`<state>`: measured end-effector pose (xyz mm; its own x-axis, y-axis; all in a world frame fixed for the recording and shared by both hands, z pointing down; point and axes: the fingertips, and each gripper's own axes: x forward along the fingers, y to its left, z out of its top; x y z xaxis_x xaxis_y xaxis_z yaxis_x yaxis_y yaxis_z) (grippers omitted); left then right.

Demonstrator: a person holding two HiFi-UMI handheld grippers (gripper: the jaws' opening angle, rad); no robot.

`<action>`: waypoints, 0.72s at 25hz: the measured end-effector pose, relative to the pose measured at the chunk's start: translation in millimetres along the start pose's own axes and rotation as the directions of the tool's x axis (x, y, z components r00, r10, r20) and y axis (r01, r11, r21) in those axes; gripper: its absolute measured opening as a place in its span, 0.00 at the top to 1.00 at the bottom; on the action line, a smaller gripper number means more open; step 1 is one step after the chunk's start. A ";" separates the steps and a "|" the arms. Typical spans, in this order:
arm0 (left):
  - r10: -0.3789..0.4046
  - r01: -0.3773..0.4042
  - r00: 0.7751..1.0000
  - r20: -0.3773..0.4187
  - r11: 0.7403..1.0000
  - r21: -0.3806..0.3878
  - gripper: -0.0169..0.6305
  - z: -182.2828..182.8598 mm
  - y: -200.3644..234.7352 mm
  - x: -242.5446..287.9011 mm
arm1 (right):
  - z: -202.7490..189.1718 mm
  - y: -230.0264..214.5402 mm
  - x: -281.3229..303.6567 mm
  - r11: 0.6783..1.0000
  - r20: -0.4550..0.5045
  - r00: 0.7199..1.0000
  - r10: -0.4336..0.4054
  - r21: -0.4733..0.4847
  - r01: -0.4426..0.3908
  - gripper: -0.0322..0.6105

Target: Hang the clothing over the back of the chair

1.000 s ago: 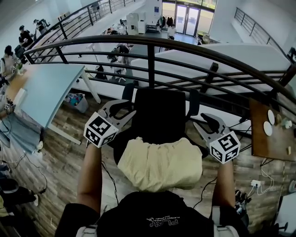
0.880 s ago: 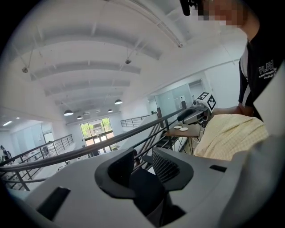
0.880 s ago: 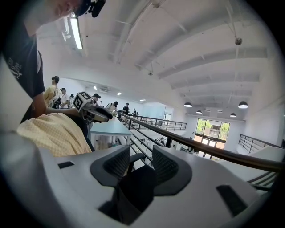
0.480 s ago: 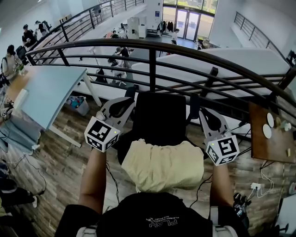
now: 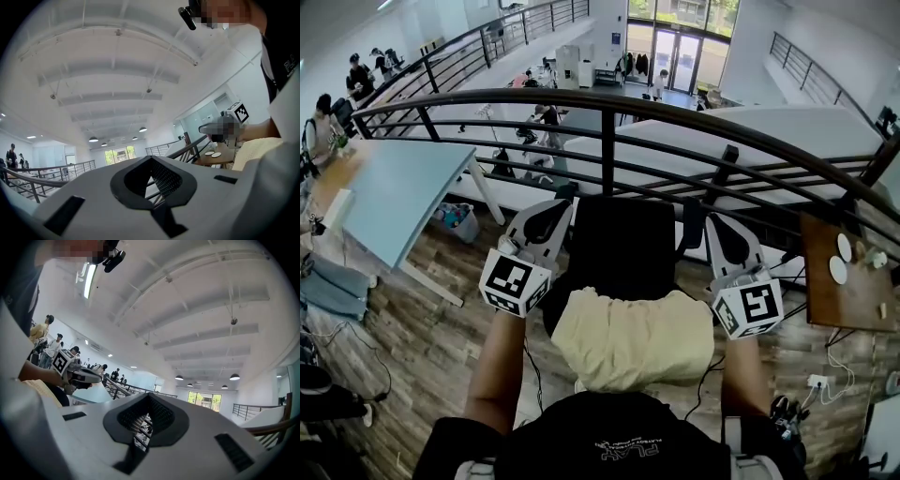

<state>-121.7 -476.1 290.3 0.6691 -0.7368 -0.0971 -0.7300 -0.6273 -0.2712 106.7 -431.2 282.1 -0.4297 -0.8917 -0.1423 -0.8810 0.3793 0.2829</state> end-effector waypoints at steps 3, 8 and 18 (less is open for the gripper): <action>0.008 -0.008 1.000 -0.011 1.000 0.013 0.95 -1.3 0.6 -0.4 | -1.9 1.5 2.7 1.000 -0.016 1.000 0.011 0.008 -0.011 0.92; 0.033 -0.033 0.999 -0.034 0.999 0.009 0.95 -7.0 4.2 0.6 | -6.5 -0.8 4.7 1.000 -0.033 0.999 0.024 0.012 -0.023 0.92; 0.022 -0.021 0.999 -0.034 1.000 0.006 0.95 -5.4 6.3 -10.0 | -4.5 13.9 6.6 0.999 -0.065 0.997 0.036 0.008 -0.036 0.92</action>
<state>-133.8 -474.0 294.7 0.6482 -0.7582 -0.0703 -0.7434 -0.6100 -0.2743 92.6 -432.9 289.3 -0.4477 -0.8914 -0.0700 -0.8665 0.4132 0.2800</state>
